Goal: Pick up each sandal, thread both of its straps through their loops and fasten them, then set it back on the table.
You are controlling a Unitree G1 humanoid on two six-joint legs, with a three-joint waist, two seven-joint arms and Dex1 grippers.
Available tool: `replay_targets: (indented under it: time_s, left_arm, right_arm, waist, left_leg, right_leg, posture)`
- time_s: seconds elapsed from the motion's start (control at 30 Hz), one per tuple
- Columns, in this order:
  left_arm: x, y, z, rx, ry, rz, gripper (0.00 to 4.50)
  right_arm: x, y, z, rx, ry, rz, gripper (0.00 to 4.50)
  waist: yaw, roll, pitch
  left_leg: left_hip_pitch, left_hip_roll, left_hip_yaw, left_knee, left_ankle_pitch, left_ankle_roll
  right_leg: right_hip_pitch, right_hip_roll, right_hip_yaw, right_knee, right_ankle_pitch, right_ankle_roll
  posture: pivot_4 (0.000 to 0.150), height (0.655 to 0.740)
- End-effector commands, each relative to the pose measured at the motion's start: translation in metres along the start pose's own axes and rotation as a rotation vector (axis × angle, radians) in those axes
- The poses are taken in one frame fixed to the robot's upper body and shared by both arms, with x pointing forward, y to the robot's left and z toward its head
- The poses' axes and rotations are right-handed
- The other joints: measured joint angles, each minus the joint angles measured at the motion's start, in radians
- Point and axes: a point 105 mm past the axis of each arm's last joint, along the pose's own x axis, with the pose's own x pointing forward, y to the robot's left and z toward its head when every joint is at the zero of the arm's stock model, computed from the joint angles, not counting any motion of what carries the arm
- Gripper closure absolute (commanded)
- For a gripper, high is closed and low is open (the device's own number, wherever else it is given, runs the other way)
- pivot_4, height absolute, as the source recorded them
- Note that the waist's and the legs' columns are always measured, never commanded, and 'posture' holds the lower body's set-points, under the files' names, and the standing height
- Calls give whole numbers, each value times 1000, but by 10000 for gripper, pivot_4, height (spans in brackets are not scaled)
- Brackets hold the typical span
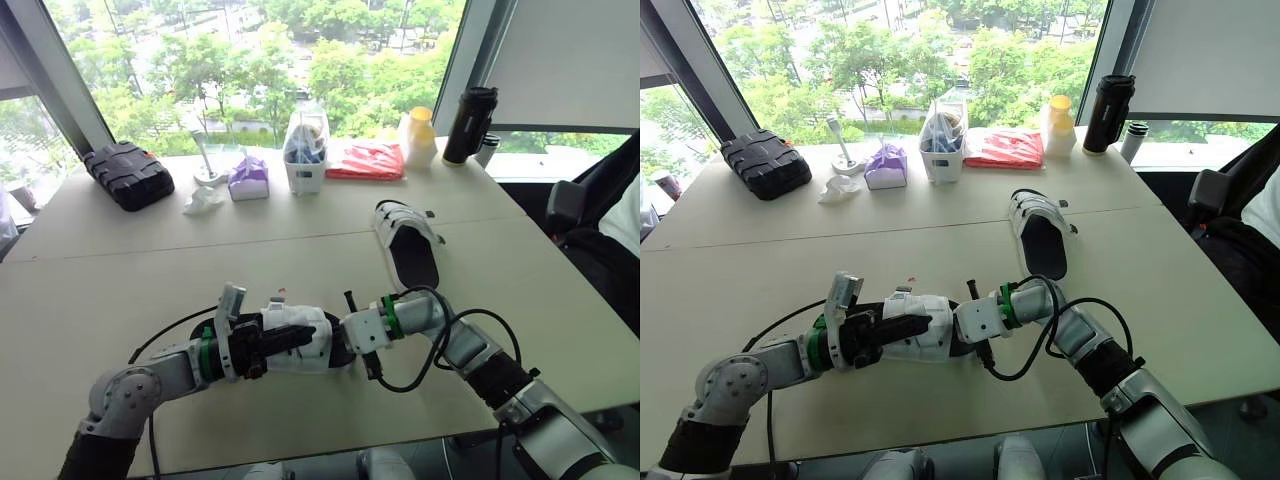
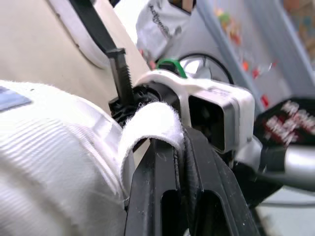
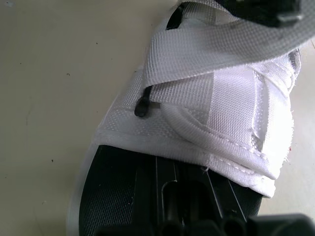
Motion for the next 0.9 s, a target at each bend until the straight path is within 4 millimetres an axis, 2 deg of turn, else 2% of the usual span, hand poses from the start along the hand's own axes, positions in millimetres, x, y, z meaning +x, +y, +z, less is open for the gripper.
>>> replay_targets:
  time_s: [0.03, 0.17, 0.2, 0.27, 0.5, 0.53, 0.67, 0.77, 0.9]
  left_arm:
    - [-3, -7, 15, -86, -93, -17, 44583]
    - [3, -9, 11, -200, -118, -32, 44583]
    - [5, -9, 13, -215, -130, -35, 39522]
    - [7, -9, 17, -231, -146, -31, 35303]
    - [14, 7, 33, -196, -190, 101, 2048]
    - [14, 9, 34, -195, -194, 114, 899]
    - [18, 5, 43, -170, -208, 112, 899]
    - [18, -3, 62, -120, -260, 97, 899]
    - [14, -24, 92, -33, -308, 49, 899]
  right_arm:
    - [-2, 29, -44, 120, 174, 90, 45000]
    - [0, 27, -43, 117, 171, 91, 45000]
    - [0, 27, -43, 117, 170, 91, 45000]
    - [1, 27, -42, 116, 168, 90, 45000]
    - [1, 28, -42, 120, 166, 88, 45000]
    - [1, 28, -42, 121, 166, 88, 45000]
    - [2, 28, -42, 122, 165, 82, 45000]
    - [2, 27, -41, 122, 162, 78, 45000]
    - [3, 26, -41, 122, 161, 74, 45000]
  waist:
    - [0, 0, 0]
    - [2, 0, 0]
    - [2, 0, 0]
    - [3, 0, 0]
    - [5, 0, -2]
    - [5, 0, -3]
    - [6, 0, -3]
    - [5, 0, -3]
    - [2, -1, -3]
  left_leg:
    - [0, 0, 0, 0, 0, 0]
    - [0, 0, -1, 0, 1, -2]
    - [0, 0, -1, 0, 2, -3]
    - [0, -1, -1, 0, 2, -4]
    - [0, -2, -2, 0, 4, -8]
    - [0, -2, -2, 0, 4, -8]
    - [1, -2, -3, 0, 5, -8]
    - [1, -2, -3, 0, 5, -9]
    - [0, -2, -3, -1, 5, -9]
  right_leg:
    - [0, 0, 0, 0, 0, 0]
    - [0, 0, 0, 0, 1, -1]
    - [0, 0, 0, 0, 1, -2]
    - [1, 0, -1, 0, 1, -2]
    - [2, 0, -1, 0, 2, -2]
    - [2, 0, -2, 0, 2, -2]
    - [2, 1, -2, 0, 2, -2]
    - [2, 1, -2, 0, 2, -2]
    - [2, 2, -2, 0, 2, -3]
  posture:
    - [1500, 7400]
    - [1500, 7400]
    - [1500, 7400]
    - [1500, 7400]
    - [1500, 7400]
    - [1500, 7400]
    - [1500, 7400]
    - [1500, 7400]
    - [1500, 7400]
